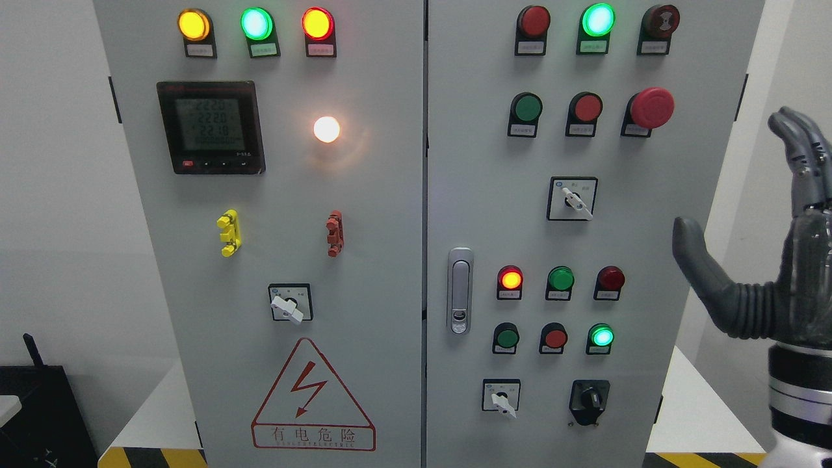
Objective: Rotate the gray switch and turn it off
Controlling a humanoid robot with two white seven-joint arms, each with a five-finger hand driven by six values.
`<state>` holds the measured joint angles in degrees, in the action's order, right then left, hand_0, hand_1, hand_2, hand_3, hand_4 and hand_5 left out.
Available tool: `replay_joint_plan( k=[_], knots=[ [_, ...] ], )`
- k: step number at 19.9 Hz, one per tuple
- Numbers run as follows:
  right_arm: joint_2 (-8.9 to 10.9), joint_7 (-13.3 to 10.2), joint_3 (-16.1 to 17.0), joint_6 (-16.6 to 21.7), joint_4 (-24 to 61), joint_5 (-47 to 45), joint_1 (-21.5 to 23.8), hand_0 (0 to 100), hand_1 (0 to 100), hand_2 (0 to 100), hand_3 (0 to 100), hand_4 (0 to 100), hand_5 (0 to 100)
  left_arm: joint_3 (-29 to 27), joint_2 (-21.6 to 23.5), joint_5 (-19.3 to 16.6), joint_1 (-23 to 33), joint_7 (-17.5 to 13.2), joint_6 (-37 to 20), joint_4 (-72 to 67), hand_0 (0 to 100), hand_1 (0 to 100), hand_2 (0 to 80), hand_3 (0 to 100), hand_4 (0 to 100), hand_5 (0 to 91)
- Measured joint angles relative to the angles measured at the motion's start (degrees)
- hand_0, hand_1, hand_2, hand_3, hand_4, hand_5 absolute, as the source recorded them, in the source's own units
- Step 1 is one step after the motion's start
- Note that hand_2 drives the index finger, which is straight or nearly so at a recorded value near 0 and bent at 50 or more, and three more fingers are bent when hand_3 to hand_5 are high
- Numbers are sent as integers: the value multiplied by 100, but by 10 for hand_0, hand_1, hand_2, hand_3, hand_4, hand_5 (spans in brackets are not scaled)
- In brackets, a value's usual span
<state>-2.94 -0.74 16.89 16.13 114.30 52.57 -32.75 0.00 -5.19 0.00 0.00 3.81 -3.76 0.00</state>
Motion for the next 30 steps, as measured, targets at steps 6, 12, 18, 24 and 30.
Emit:
replay_joint_plan(
  k=[6, 12, 18, 24, 30],
  knots=[
    [-175, -14, -26, -94, -2, -1, -1, 237, 460, 240, 768, 813, 1000, 0, -1, 0, 0, 0, 0, 0, 120, 389, 0, 0, 0, 0],
    [-300, -14, -148, -460, -6, -1, 44, 91, 477, 362, 825, 850, 1000, 0, -1, 0, 0, 0, 0, 0, 120, 389, 0, 0, 0, 0],
    [-378, -16, -410, -1018, -13, -1, 137, 14, 483, 415, 850, 869, 1000, 0, -1, 0, 0, 0, 0, 0, 120, 389, 0, 0, 0, 0],
    [-443, -17, -701, -1372, -48, -62, 194, 10, 494, 418, 918, 918, 1000, 0, -1, 0, 0, 0, 0, 0, 120, 389, 0, 0, 0, 0],
    [-484, -43, -949, -1748, -93, -98, 212, 15, 502, 445, 926, 924, 1000, 0, -1, 0, 0, 0, 0, 0, 120, 389, 0, 0, 0, 0]
  ],
)
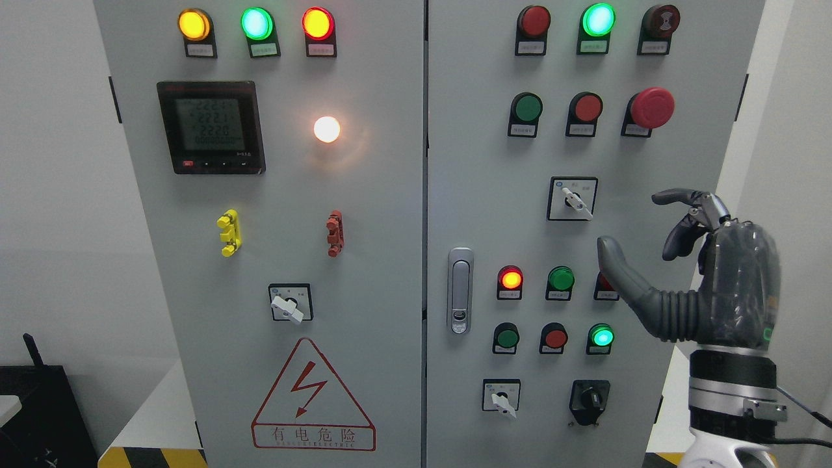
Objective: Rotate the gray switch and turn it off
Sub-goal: 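Raise the right hand toward the upper white rotary switch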
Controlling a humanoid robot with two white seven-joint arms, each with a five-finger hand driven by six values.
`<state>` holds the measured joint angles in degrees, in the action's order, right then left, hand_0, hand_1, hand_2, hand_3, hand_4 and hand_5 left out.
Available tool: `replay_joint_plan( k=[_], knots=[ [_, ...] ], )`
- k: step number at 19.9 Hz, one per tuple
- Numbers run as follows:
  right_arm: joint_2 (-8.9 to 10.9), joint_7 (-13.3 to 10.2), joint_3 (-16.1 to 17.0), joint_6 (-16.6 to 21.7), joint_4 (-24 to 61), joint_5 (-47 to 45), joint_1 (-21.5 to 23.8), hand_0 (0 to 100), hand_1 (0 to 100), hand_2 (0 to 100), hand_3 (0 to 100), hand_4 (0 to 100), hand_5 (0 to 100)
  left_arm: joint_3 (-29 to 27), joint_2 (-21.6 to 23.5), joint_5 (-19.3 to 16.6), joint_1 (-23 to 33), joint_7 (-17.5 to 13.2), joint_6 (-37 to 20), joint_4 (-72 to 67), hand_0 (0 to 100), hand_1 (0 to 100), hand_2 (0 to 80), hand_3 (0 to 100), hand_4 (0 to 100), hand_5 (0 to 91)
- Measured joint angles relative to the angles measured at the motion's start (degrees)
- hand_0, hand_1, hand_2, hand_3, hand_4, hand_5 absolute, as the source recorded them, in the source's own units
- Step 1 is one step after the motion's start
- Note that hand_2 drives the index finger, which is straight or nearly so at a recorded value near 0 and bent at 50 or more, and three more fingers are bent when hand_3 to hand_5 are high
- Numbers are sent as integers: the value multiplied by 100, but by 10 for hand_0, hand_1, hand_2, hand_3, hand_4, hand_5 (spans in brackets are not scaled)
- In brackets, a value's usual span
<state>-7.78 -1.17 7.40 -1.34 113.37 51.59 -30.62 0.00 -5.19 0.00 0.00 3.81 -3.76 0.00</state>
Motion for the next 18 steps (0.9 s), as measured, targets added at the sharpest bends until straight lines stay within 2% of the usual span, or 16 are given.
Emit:
replay_joint_plan(
  k=[7, 12, 18],
  knots=[
    [-25, -29, -204, -372, -104, -12, -2, 51, 495, 508, 925, 925, 1000, 0, 0, 0, 0, 0, 0, 0, 120, 389, 0, 0, 0, 0],
    [-37, -47, -305, -447, -217, -15, -83, 78, 493, 514, 924, 925, 1000, 0, 0, 0, 0, 0, 0, 0, 120, 389, 0, 0, 0, 0],
    [-42, -49, -378, -762, -375, -22, -274, 86, 493, 515, 922, 925, 1000, 0, 0, 0, 0, 0, 0, 0, 120, 389, 0, 0, 0, 0]
  ],
)
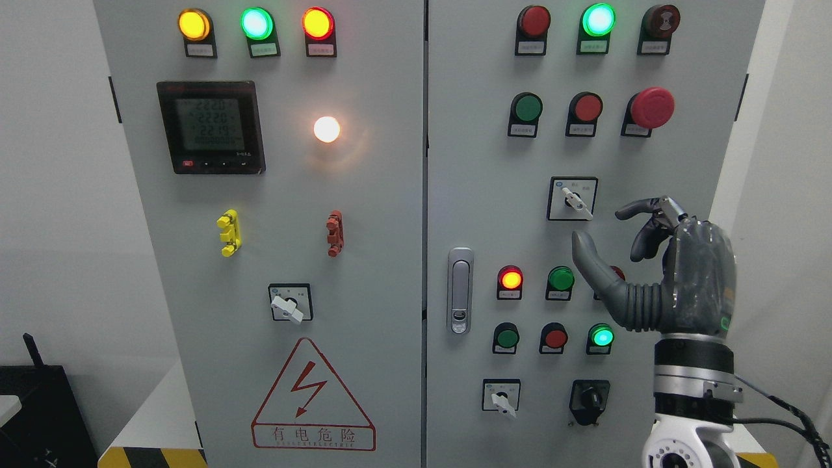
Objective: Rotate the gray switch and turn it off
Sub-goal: 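Raise the right hand toward the upper white rotary switch, then pinch the white switch knob with right thumb and fingers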
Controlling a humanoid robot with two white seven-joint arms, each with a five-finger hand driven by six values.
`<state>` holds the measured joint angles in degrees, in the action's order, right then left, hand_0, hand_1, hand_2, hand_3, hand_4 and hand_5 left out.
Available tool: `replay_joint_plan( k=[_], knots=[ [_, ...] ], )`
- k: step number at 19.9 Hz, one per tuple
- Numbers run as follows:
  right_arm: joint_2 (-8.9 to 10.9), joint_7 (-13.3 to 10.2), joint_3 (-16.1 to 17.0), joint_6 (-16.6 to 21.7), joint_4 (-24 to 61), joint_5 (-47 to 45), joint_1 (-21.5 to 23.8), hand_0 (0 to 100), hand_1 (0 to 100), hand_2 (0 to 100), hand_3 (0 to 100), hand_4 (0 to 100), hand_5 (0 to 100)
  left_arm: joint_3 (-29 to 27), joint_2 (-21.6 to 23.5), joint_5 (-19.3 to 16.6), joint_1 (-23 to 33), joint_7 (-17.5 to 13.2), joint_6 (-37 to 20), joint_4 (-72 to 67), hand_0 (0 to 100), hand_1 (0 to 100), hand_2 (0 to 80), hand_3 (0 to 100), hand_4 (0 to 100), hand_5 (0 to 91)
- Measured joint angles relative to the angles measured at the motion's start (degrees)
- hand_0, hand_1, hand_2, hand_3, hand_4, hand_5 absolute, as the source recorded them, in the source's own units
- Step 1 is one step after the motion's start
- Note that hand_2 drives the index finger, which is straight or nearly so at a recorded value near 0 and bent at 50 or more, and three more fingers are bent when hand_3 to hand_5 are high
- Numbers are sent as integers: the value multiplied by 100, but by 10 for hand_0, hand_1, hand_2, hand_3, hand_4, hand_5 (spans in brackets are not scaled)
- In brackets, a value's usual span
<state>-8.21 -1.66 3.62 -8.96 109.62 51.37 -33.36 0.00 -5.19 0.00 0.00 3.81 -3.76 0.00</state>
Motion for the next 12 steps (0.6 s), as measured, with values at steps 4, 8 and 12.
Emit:
replay_joint_plan(
  k=[4, 8, 12],
  knots=[
    [-1, -18, -36, -42, -90, 0, -97, 87, 491, 516, 920, 925, 1000, 0, 0, 0, 0, 0, 0, 0, 120, 389, 0, 0, 0, 0],
    [-2, -7, -67, -100, -170, 2, -145, 87, 492, 518, 921, 925, 1000, 0, 0, 0, 0, 0, 0, 0, 120, 389, 0, 0, 0, 0],
    [-1, 6, -90, -129, -233, 3, -177, 86, 493, 519, 922, 925, 1000, 0, 0, 0, 0, 0, 0, 0, 120, 389, 0, 0, 0, 0]
  ],
)
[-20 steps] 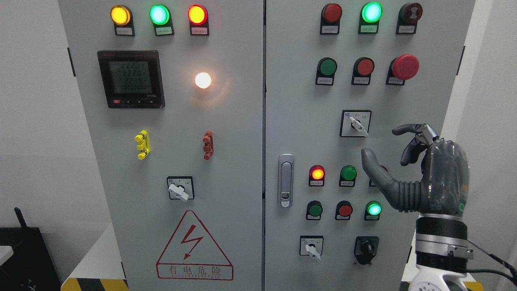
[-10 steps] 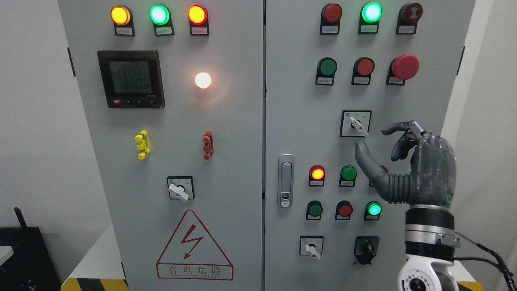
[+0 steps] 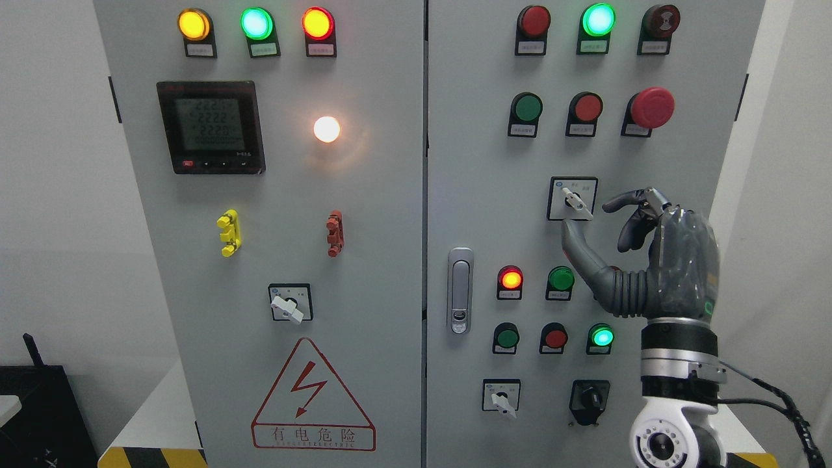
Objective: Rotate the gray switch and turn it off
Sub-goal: 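Pinch the white switch knob with right thumb and fingers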
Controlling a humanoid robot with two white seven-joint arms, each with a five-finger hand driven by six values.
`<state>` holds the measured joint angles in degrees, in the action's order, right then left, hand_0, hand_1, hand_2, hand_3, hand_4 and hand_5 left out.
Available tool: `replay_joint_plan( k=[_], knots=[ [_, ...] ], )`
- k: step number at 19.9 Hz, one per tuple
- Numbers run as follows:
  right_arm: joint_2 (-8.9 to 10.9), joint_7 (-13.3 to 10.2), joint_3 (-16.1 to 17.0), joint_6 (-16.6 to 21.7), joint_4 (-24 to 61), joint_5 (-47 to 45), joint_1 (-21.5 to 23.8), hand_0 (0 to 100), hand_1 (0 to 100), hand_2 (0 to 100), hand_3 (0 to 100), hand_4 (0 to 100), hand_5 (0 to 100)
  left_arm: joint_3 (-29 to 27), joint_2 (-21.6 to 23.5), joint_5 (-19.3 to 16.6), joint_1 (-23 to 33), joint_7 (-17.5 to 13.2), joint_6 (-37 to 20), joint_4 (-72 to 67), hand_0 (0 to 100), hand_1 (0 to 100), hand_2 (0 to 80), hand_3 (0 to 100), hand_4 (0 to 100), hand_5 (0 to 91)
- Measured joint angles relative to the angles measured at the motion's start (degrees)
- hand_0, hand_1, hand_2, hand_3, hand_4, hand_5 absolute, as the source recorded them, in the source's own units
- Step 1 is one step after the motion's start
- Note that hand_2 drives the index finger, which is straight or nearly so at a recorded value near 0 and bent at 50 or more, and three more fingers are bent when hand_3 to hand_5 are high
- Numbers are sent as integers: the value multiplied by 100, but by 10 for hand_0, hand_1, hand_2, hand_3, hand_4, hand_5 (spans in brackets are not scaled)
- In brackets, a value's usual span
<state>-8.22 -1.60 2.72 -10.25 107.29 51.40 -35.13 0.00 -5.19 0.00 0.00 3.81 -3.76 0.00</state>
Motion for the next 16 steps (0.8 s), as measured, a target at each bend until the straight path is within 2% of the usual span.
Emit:
replay_joint_plan(
  k=[16],
  knots=[
    [19, 8, -42, -181, -151, 1, -156, 122, 485, 533, 922, 924, 1000, 0, 0, 0, 0, 0, 0, 0, 120, 389, 0, 0, 0, 0]
  ],
)
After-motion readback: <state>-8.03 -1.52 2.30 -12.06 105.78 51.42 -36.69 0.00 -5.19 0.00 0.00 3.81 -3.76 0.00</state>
